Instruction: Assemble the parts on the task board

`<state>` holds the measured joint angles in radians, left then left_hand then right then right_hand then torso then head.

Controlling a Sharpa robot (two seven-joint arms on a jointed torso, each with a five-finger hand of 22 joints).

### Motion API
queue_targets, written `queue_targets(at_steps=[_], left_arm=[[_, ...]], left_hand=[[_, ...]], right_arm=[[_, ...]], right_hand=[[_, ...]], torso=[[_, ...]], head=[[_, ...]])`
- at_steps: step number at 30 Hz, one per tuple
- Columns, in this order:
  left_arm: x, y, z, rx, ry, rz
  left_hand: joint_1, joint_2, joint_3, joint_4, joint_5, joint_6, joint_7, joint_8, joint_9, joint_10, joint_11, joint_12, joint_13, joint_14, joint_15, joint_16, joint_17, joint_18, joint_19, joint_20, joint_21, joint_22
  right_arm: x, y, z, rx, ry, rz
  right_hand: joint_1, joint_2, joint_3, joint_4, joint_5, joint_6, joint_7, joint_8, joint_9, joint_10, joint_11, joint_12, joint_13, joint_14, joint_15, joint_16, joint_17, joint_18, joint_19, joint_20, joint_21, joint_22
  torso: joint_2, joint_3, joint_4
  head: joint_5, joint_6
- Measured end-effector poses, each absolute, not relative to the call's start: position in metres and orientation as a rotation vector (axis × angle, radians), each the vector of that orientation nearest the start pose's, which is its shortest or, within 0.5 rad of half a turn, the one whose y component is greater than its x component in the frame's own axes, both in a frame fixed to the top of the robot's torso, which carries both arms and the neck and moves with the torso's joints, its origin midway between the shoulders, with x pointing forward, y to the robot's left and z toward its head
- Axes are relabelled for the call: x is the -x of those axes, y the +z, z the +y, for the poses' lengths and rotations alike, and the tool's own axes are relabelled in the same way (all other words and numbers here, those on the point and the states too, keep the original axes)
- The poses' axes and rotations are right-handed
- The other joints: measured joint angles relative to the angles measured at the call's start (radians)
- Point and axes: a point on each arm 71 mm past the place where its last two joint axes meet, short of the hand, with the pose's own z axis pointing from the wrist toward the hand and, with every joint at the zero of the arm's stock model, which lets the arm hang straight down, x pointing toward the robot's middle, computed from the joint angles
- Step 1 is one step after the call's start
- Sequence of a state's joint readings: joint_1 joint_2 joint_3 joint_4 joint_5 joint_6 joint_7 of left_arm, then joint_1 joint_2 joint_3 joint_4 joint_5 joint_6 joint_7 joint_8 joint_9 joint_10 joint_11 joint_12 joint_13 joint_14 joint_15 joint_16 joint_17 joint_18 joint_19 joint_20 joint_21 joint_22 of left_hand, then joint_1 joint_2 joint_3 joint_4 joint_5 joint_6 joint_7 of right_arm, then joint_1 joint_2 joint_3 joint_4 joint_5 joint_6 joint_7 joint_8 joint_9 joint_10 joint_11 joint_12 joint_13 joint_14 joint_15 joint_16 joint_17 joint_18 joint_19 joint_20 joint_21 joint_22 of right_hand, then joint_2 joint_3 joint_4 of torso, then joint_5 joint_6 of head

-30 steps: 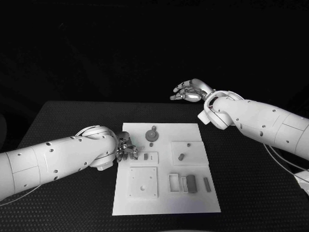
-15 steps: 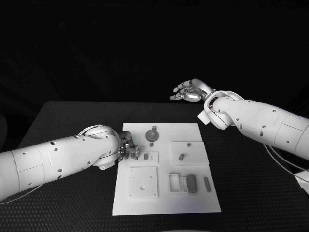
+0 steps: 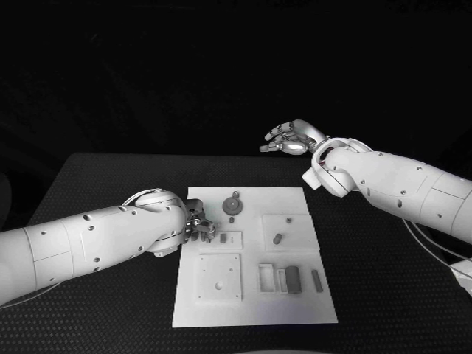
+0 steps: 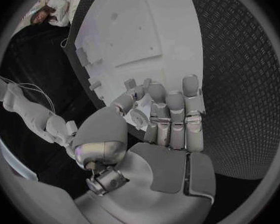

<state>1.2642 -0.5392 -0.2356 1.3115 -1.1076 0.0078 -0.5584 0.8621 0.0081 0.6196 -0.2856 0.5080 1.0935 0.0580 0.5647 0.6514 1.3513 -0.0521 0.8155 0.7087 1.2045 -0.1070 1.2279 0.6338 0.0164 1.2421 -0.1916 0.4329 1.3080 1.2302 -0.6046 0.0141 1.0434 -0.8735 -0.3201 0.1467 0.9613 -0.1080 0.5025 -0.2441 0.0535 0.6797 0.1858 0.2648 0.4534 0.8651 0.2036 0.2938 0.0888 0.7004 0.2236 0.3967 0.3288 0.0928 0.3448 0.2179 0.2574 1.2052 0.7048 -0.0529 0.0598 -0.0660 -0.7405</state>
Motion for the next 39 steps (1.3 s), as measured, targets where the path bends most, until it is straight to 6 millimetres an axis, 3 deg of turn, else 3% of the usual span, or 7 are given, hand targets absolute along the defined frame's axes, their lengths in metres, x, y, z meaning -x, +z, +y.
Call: queue_targets(at_steps=[9,12,15,17,22,27,39], left_arm=[[-0.4951,-0.2637,0.1331,0.042,-0.281,2.297],[-0.4952,-0.2636,0.1333,0.041,-0.281,2.299],[-0.4947,-0.2645,0.1338,0.04,-0.279,2.305],[-0.4931,-0.2671,0.1338,0.037,-0.278,2.315],[-0.4932,-0.2673,0.1338,0.036,-0.279,2.32],[-0.4924,-0.2689,0.134,0.036,-0.278,2.329],[-0.493,-0.2699,0.142,0.058,-0.274,2.333]], left_hand=[[0.0,0.0,0.0,0.0,-0.002,0.001,-0.001,0.002,0.012,0.0,0.0,0.001,-0.006,0.0,0.0,0.003,-0.013,0.0,-0.002,-0.002,0.009,0.0],[-0.003,-0.003,-0.004,0.005,-0.043,-0.004,-0.007,0.0,0.006,-0.002,-0.002,0.004,-0.014,-0.001,-0.001,0.003,-0.025,0.0,-0.004,-0.004,0.009,0.0],[-0.024,-0.024,-0.012,0.052,-0.123,0.002,-0.022,-0.017,-0.006,0.007,-0.021,0.005,-0.02,-0.009,-0.009,0.007,-0.038,0.0,-0.007,-0.013,0.009,0.0],[-0.043,-0.031,-0.028,0.067,-0.13,0.016,-0.037,-0.025,-0.012,0.016,-0.031,0.005,-0.025,-0.026,-0.013,0.007,-0.045,0.0,-0.02,-0.023,0.009,0.0],[-0.069,-0.055,-0.058,0.08,-0.164,0.012,-0.034,-0.031,-0.02,0.003,-0.032,0.005,-0.031,-0.037,-0.015,0.007,-0.057,0.007,-0.029,-0.021,0.009,0.0],[-0.089,-0.076,-0.064,0.108,-0.23,0.008,-0.037,-0.032,-0.023,-0.003,-0.03,0.005,-0.038,-0.038,-0.016,0.014,-0.07,0.008,-0.029,-0.021,0.005,0.0],[-0.101,-0.088,-0.065,0.128,-0.249,0.008,-0.037,-0.035,-0.025,-0.008,-0.035,0.009,-0.04,-0.038,-0.016,0.015,-0.077,0.014,-0.029,-0.021,0.005,0.0]], right_arm=[[-0.5758,-0.1741,-0.2236,-0.391,0.891,1.566],[-0.5758,-0.1742,-0.2239,-0.391,0.89,1.567],[-0.5758,-0.1742,-0.2242,-0.391,0.89,1.567],[-0.5758,-0.1742,-0.2242,-0.391,0.89,1.567],[-0.5757,-0.1742,-0.224,-0.391,0.89,1.567],[-0.5758,-0.1743,-0.224,-0.391,0.89,1.567],[-0.5754,-0.1756,-0.225,-0.393,0.888,1.569]], right_hand=[[0.0,0.0,0.003,0.003,0.0,0.0,0.0,0.0,-0.001,0.0,0.0,0.0,-0.002,0.0,0.0,-0.004,0.0,0.0,-0.004,-0.004,-0.004,0.002],[0.0,0.0,0.003,0.003,0.0,0.0,0.0,0.0,-0.001,0.0,0.0,0.0,-0.002,-0.004,0.003,-0.004,-0.001,0.0,-0.004,-0.004,-0.004,0.003],[0.0,0.0,0.0,0.006,0.0,0.0,0.0,0.0,-0.001,0.0,0.0,0.0,-0.004,-0.004,0.004,-0.004,-0.001,0.0,-0.004,-0.004,-0.004,0.004],[0.0,0.0,0.0,0.006,0.0,0.0,0.0,0.0,-0.002,0.0,0.0,0.0,-0.005,-0.004,0.004,-0.004,-0.001,0.0,-0.004,-0.004,-0.004,0.005],[0.0,0.0,0.0,0.006,0.0,0.0,0.0,0.0,-0.002,0.0,0.0,-0.004,-0.006,-0.004,0.004,-0.004,-0.002,0.0,-0.004,-0.004,-0.004,0.006],[0.0,0.0,0.0,0.006,0.0,0.0,0.0,0.0,-0.003,0.0,0.0,-0.004,-0.007,-0.004,0.004,-0.004,-0.002,0.0,-0.004,-0.004,-0.004,0.007],[0.0,0.0,0.0,0.006,0.0,-0.004,-0.004,0.0,-0.004,0.0,0.0,-0.008,-0.009,-0.007,0.007,-0.008,-0.004,0.0,-0.007,0.0,-0.008,0.011]], torso=[[0.0,-0.0009,0.0006],[0.0,-0.0008,0.0006],[0.0,-0.001,0.0006],[0.0,-0.001,0.0008],[0.0,-0.001,0.001],[0.0,-0.0009,0.0006],[0.0,-0.0009,0.0002]], head=[[-0.001,-0.001],[-0.001,-0.001],[-0.001,-0.002],[-0.002,-0.002],[-0.003,-0.003],[-0.003,-0.004],[-0.005,-0.003]])
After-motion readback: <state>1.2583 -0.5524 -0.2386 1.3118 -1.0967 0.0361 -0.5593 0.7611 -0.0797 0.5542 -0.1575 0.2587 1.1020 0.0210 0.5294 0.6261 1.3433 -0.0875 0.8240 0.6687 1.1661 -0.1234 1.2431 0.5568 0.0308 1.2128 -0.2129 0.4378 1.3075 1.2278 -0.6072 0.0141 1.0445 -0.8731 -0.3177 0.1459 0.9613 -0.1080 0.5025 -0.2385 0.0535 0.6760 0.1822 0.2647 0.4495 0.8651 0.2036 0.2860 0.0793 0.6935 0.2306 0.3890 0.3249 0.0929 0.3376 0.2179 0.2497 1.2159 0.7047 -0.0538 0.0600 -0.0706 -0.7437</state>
